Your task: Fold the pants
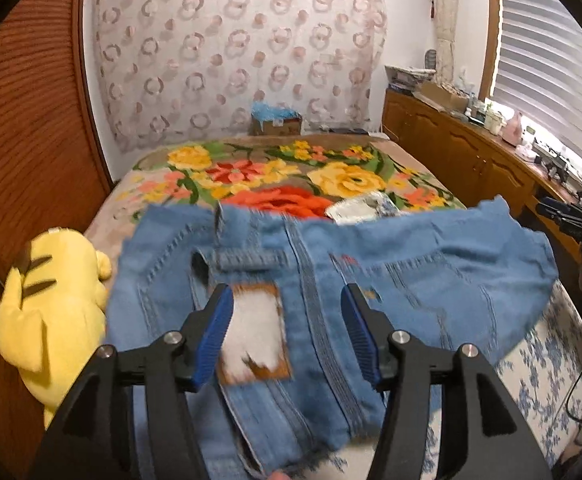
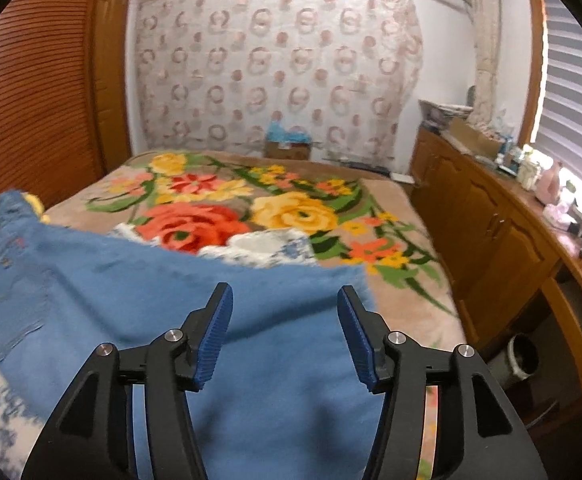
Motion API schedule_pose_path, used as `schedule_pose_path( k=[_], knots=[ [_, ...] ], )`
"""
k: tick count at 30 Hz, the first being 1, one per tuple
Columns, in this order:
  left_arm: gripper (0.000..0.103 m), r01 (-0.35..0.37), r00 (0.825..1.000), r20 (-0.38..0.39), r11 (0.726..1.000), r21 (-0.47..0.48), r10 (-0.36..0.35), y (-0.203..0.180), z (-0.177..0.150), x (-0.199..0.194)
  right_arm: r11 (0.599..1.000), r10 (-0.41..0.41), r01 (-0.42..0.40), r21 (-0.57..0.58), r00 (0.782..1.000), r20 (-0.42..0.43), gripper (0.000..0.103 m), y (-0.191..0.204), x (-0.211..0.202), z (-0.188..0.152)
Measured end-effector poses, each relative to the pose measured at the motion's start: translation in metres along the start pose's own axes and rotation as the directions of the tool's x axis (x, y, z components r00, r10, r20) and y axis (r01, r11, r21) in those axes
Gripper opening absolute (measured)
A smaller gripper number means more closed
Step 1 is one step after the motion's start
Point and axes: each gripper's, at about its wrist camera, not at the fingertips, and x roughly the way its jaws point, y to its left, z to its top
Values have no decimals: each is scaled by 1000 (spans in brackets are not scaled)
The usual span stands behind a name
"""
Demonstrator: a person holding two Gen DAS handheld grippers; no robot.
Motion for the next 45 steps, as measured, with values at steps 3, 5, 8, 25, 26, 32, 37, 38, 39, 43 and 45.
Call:
schedule_pose_path(
  k=[3,5,8,25,26,32,37,38,39,43,45],
  knots=[
    [55,10,1000,-27,1000,-6,-10,-7,-14,1,999,46,-46,-12,999,-13,59,18,-10,-9],
    [55,17,999,-43,1000,0,-17,-12,-22,2,998,68,-69,-14,997,-20,60,28,-14,-16],
    [55,27,998,-63,1000,16,-26,-19,-36,2,995,102,-102,-13,994,-34,62,42,-20,-26],
    [55,-10,998,-59,999,-43,7,3,-78,-20,977,195,-204,-61,973,-124,64,101,-29,-80],
    [55,-11,998,-64,999,-45,8,5,-79,-20,977,193,-203,-67,973,-128,65,103,-28,-82],
    [55,-37,995,-90,999,-33,34,9,-89,-11,978,176,-190,-87,972,-154,67,104,-16,-89],
    [55,-38,996,-79,999,-32,35,9,-90,-8,978,160,-180,-110,972,-170,69,105,-10,-95],
    [55,-40,996,-76,999,-31,37,9,-91,-8,977,158,-180,-115,972,-175,69,106,-9,-96],
    [55,-44,997,-70,999,-28,42,9,-91,-8,977,159,-181,-116,971,-179,70,106,-8,-95],
    [44,-60,997,-39,998,-26,59,7,-91,-9,976,152,-180,-125,967,-203,70,108,-3,-96],
    [40,-53,998,-21,998,-37,52,9,-91,-11,974,142,-175,-142,966,-217,70,111,0,-97]
  ],
)
